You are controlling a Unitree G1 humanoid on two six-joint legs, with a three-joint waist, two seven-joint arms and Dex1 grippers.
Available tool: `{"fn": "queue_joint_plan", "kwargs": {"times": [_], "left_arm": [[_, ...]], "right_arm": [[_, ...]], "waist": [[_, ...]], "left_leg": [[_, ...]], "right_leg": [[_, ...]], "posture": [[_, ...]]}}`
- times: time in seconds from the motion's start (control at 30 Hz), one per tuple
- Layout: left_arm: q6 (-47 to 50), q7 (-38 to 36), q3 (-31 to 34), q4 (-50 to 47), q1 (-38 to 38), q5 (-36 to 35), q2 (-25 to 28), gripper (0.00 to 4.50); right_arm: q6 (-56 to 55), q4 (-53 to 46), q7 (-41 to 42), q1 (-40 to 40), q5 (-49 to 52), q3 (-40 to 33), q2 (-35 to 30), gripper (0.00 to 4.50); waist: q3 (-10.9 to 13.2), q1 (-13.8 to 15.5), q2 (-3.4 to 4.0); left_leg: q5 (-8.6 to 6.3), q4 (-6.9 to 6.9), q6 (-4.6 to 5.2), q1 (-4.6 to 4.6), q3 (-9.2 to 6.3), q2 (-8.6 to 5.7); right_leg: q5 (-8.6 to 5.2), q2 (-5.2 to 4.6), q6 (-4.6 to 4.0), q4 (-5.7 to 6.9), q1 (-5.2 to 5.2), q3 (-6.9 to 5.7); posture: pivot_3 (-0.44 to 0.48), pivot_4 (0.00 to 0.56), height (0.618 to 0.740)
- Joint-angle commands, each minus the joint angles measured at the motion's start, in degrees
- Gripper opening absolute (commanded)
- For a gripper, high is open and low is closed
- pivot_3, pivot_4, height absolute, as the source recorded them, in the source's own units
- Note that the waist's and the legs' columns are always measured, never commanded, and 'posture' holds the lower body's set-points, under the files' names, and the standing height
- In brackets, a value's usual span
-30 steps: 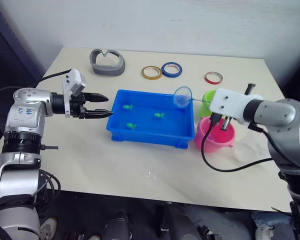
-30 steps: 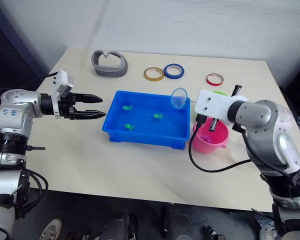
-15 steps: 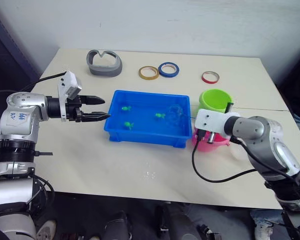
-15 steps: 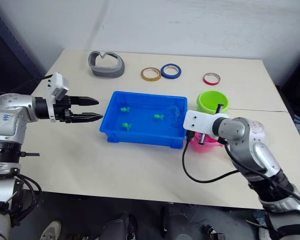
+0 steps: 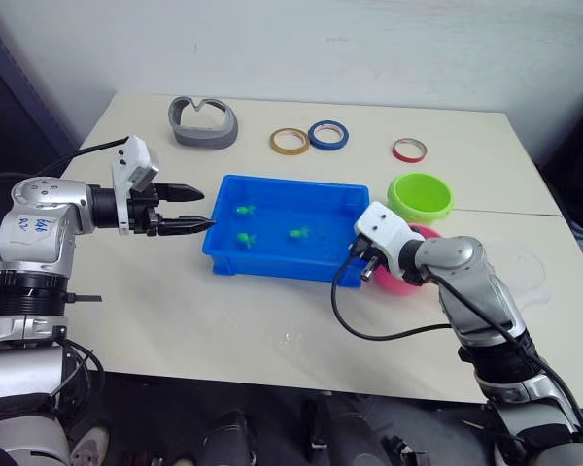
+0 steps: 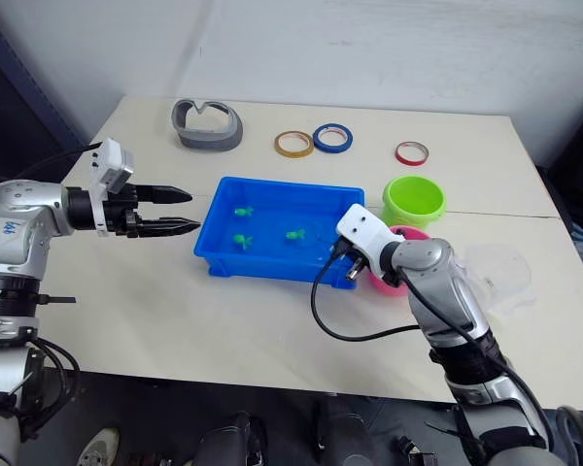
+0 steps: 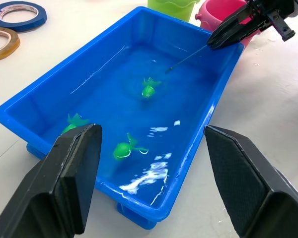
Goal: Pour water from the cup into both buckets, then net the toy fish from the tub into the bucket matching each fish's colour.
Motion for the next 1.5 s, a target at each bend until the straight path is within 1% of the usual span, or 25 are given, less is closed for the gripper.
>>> {"fn": "queue_joint_plan", "kwargs": {"times": [0.03, 0.3, 0.5, 0.63, 0.8, 1.27, 1.4, 1.5], "left_arm": [[0.0, 0.0, 1.9, -2.4, 0.5, -1.3, 1.4, 3.6], [0.0, -0.7, 1.7, -2.7, 1.1, -1.6, 2.4, 3.6], [0.2, -0.8, 1.8, -3.2, 1.5, -1.9, 2.3, 3.6], [0.1, -0.9, 1.7, -3.3, 1.6, -2.1, 2.0, 3.6], [-0.2, -1.5, 1.1, -2.7, 0.5, -2.3, 1.7, 3.6], [-0.3, -2.2, 0.4, -1.5, -1.2, -2.0, 1.4, 3.6], [-0.6, -2.3, -0.3, -0.2, -2.8, -1.7, 0.7, 3.6], [-1.2, -2.4, -0.7, 1.1, -4.1, -1.5, -0.1, 3.6]], "right_arm": [[5.0, -3.1, -0.9, -2.2, 4.3, -3.1, 0.7, 0.0], [14.6, -8.2, -0.9, -4.6, 13.9, -5.5, -0.4, 0.0], [19.2, -12.2, -1.2, -5.5, 19.9, -6.0, -4.0, 0.0], [21.4, -14.0, -2.1, -7.0, 23.8, -8.3, -4.5, 0.0], [21.1, -14.5, -3.7, -8.3, 26.8, -9.3, -5.3, 0.0], [18.6, -13.9, -8.7, -8.1, 31.8, -9.8, -6.7, 0.0], [15.8, -12.7, -9.4, -8.4, 31.8, -11.9, -8.4, 0.0], [13.8, -11.8, -8.5, -8.3, 32.5, -14.8, -12.3, 0.0]], "waist": [[0.0, 0.0, 0.0], [0.0, 0.1, 0.0], [0.0, 0.1, 0.0], [0.0, 0.1, 0.0], [0.0, 0.1, 0.0], [0.0, 0.1, -0.01], [0.0, 0.2, -0.01], [0.0, 0.3, -0.01]], "left_leg": [[0.0, 0.0, 0.0, 0.0, 0.0, 0.0], [0.0, -0.03, 0.01, -0.01, -0.02, 0.0], [-0.01, -0.05, 0.02, -0.03, -0.03, -0.01], [-0.01, -0.08, 0.02, -0.03, -0.04, 0.0], [-0.01, -0.08, 0.02, -0.03, -0.04, 0.0], [-0.02, -0.14, 0.04, -0.06, -0.05, 0.0], [-0.02, -0.15, 0.04, -0.06, -0.05, -0.01], [-0.03, -0.15, 0.06, -0.11, -0.05, -0.01]], "right_leg": [[0.0, 0.0, 0.0, 0.0, 0.0, 0.0], [0.0, 0.0, 0.0, -0.04, 0.0, -0.01], [0.0, -0.01, 0.0, -0.08, 0.0, -0.01], [0.0, 0.0, 0.0, -0.11, 0.0, -0.02], [0.0, -0.01, 0.0, -0.11, 0.0, -0.02], [0.0, -0.01, 0.0, -0.21, 0.0, -0.02], [0.0, -0.01, 0.0, -0.23, 0.0, -0.02], [0.0, -0.01, 0.0, -0.29, 0.0, -0.03]], "posture": [[0.0, 0.15, 0.693], [0.0, 0.15, 0.693], [0.0, 0.15, 0.693], [0.0, 0.15, 0.693], [0.0, 0.15, 0.693], [0.0, 0.15, 0.693], [0.0, 0.15, 0.693], [0.0, 0.15, 0.693]]}}
